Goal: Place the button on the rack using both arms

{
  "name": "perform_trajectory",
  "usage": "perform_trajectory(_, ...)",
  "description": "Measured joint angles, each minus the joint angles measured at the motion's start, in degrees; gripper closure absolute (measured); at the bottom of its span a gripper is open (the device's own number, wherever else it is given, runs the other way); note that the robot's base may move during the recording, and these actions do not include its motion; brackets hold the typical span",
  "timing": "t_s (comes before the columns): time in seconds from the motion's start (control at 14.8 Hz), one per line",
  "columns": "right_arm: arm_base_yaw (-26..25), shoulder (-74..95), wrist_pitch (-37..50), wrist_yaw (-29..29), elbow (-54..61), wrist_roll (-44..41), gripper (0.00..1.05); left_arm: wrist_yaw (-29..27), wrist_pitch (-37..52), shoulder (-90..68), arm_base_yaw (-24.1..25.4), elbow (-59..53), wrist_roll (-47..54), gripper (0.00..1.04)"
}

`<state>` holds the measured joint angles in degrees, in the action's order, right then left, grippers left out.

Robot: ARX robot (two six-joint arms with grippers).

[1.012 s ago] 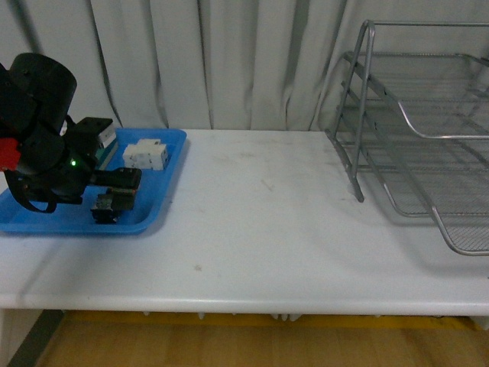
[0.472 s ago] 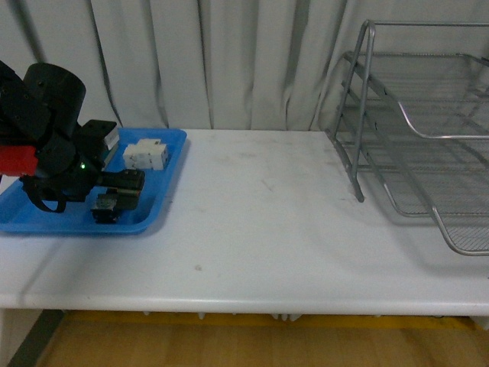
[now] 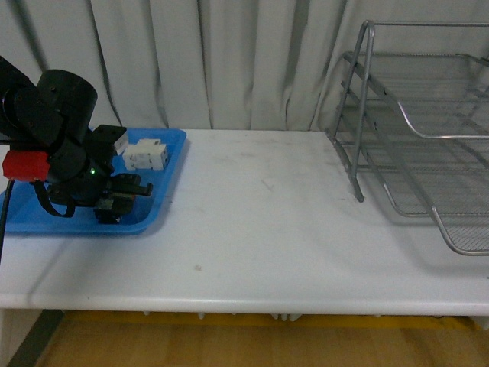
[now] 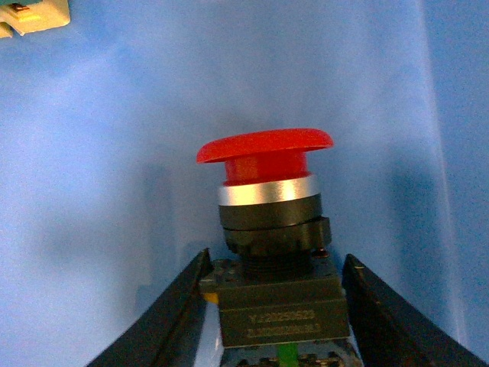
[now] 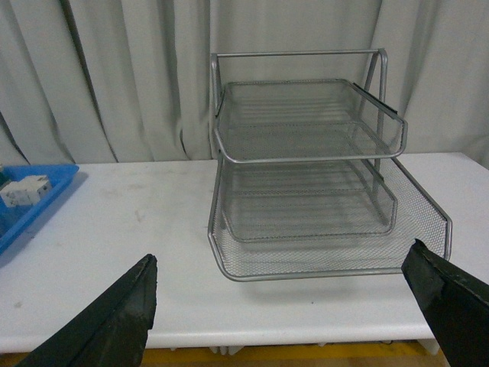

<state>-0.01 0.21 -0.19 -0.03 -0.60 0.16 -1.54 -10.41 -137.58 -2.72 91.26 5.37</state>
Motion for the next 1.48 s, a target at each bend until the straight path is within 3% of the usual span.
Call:
perform_trajectory(0.07, 0.0, 0.0, 0.0, 0.0, 0.0, 0.0, 0.06, 0.02, 0.13, 0.0, -0.07, 0.0, 0.0, 0.62)
perform_trajectory(0.2, 0.0, 0.0, 0.0, 0.0, 0.0, 0.0, 0.06, 0.0, 0.87, 0.57, 0.09, -0.28, 0.04, 0.68)
perform_trajectory(0.54, 0.0, 0.0, 0.0, 0.0, 0.0, 0.0, 0.06, 2.27, 7.28, 17.59, 0.39, -11.3, 1.55, 0.69)
perform_trajectory(1.01, 0.0, 0.0, 0.0, 0.0, 0.0, 0.0, 0.06, 4.35, 9.33, 50.82, 0.72, -36.59, 3.85, 0.69)
perform_trajectory(1.48, 0.0, 0.0, 0.0, 0.0, 0.0, 0.0, 0.06, 3.58, 10.93, 54.31, 1.53, -42.29, 3.87, 0.69)
